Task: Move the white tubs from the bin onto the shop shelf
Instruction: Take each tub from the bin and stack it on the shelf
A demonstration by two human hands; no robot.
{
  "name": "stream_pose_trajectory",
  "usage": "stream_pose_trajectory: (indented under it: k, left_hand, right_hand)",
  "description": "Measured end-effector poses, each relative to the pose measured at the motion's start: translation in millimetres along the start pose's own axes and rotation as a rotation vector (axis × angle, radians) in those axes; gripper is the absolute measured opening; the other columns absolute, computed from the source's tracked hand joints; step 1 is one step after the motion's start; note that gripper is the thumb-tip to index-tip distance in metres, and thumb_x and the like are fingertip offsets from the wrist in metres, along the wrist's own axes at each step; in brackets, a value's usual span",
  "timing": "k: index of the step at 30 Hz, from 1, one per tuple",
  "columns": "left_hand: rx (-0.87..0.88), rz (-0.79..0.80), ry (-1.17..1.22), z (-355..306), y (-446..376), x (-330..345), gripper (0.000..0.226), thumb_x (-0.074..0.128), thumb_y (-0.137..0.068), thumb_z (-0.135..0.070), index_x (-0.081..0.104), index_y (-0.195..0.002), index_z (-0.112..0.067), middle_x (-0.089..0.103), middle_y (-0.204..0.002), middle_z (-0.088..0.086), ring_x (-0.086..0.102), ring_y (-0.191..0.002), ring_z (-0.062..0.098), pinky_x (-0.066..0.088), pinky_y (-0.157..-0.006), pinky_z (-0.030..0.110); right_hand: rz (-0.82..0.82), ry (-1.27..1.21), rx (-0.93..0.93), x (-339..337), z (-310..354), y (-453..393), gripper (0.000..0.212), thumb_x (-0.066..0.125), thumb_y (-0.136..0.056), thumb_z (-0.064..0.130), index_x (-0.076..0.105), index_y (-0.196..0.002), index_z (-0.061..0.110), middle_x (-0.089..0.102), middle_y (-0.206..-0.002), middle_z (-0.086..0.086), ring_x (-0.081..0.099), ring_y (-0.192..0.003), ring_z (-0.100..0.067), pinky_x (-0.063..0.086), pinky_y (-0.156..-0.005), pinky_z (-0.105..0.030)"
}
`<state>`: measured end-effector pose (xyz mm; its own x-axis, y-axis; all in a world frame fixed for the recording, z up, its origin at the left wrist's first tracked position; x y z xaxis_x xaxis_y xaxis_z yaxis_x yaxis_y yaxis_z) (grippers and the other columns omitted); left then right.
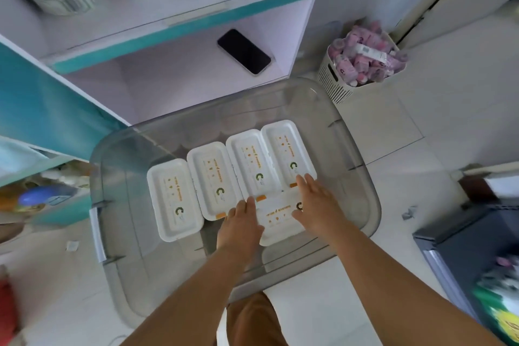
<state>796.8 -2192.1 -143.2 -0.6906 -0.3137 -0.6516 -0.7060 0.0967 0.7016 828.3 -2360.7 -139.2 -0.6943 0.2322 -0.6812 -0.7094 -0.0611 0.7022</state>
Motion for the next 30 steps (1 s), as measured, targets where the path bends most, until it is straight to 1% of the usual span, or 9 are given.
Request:
stream_pose_trajectory:
  k: [4, 9, 12, 15, 17, 21, 23, 27, 30]
  left_hand:
    - [-0.047, 0.063, 0.058, 0, -10, 17, 0.069, 0.047, -0.097, -0.027, 0.004, -0.151, -0.017, 0.033, -0.142, 0.008, 0.039, -0.13, 0.026, 0.038, -0.103, 0.036]
    - [-0.066, 0.085, 0.168, 0, -14, 29, 0.078, 0.051, -0.094, -0.018, -0.003, -0.151, -0.021, 0.038, -0.134, 0.011, 0.054, -0.113, 0.025, 0.047, -0.087, 0.033]
    - [-0.058, 0.097, 0.191, 0, -15, 30, 0.083, 0.052, -0.094, -0.016, -0.009, -0.15, -0.017, 0.031, -0.139, 0.014, 0.057, -0.108, 0.026, 0.048, -0.085, 0.031]
    - [-0.043, 0.087, 0.182, 2, -13, 28, 0.082, 0.05, -0.095, -0.015, -0.01, -0.15, -0.013, 0.026, -0.142, 0.018, 0.056, -0.108, 0.024, 0.051, -0.088, 0.03]
    - [-0.031, 0.074, 0.16, 3, -8, 24, 0.08, 0.049, -0.096, -0.013, -0.01, -0.15, -0.012, 0.021, -0.145, 0.019, 0.052, -0.113, 0.025, 0.051, -0.091, 0.031]
    - [-0.003, -0.047, 0.289, 7, 13, 11, 0.078, 0.053, -0.092, -0.015, 0.002, -0.151, -0.019, 0.032, -0.138, 0.021, 0.052, -0.11, 0.032, 0.046, -0.082, 0.031]
    - [0.008, -0.116, 0.31, 9, 26, 3, 0.077, 0.054, -0.092, -0.015, 0.005, -0.151, -0.022, 0.033, -0.137, 0.021, 0.051, -0.109, 0.032, 0.044, -0.082, 0.031]
    - [-0.031, -0.236, 0.278, 17, 56, -13, 0.074, 0.051, -0.095, -0.014, 0.004, -0.15, -0.029, 0.029, -0.137, 0.01, 0.056, -0.108, 0.024, 0.053, -0.085, 0.029]
    - [-0.044, -0.348, 0.353, 28, 82, -31, 0.071, 0.048, -0.095, -0.009, 0.008, -0.148, -0.033, 0.03, -0.138, 0.006, 0.048, -0.119, 0.02, 0.054, -0.087, 0.029]
  right_hand:
    - [0.102, 0.009, 0.034, 2, -15, -15, 0.084, 0.055, -0.092, 0.023, -0.003, -0.152, 0.026, -0.012, -0.16, -0.003, 0.007, -0.147, -0.028, 0.02, -0.116, -0.04]
    - [0.175, -0.061, 0.078, 7, -22, -23, 0.089, 0.054, -0.09, 0.006, -0.005, -0.15, 0.033, -0.016, -0.158, -0.001, 0.029, -0.138, -0.03, 0.037, -0.106, -0.037]
    - [0.16, -0.093, 0.081, 7, -24, -26, 0.09, 0.052, -0.087, -0.003, 0.0, -0.15, 0.034, -0.009, -0.158, 0.0, 0.037, -0.131, -0.029, 0.043, -0.102, -0.037]
    - [0.141, -0.149, 0.063, 0, -24, -24, 0.085, 0.051, -0.084, -0.008, 0.013, -0.147, 0.034, 0.005, -0.154, 0.0, 0.046, -0.12, -0.026, 0.051, -0.087, -0.033]
    - [0.121, -0.152, 0.044, -5, -23, -19, 0.082, 0.052, -0.084, -0.007, 0.016, -0.146, 0.033, 0.012, -0.152, -0.001, 0.048, -0.116, -0.024, 0.05, -0.079, -0.028]
    - [0.062, -0.18, 0.008, -14, -17, 0, 0.082, 0.055, -0.084, -0.005, 0.017, -0.147, 0.032, 0.021, -0.147, 0.001, 0.045, -0.119, -0.02, 0.049, -0.087, -0.029]
    - [0.014, -0.197, -0.014, -19, -11, 15, 0.082, 0.054, -0.084, -0.005, 0.016, -0.148, 0.031, 0.024, -0.145, 0.001, 0.043, -0.119, -0.018, 0.047, -0.09, -0.027]
    - [-0.117, -0.261, -0.051, -25, 11, 52, 0.083, 0.051, -0.085, -0.008, 0.015, -0.15, 0.028, 0.021, -0.147, 0.004, 0.042, -0.118, -0.016, 0.044, -0.093, -0.024]
    - [-0.222, -0.33, -0.073, -31, 34, 77, 0.083, 0.049, -0.084, -0.012, 0.017, -0.15, 0.027, 0.02, -0.146, 0.005, 0.042, -0.115, -0.014, 0.044, -0.088, -0.021]
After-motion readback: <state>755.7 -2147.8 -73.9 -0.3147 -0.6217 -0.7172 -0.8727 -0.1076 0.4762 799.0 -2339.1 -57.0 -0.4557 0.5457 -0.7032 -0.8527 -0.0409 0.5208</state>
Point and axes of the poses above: each hand's wrist, its own y-axis away from the middle knuckle, its own x-axis out of the palm, z = x × y, the point moved 1 cm from there along -y, towards the middle knuckle
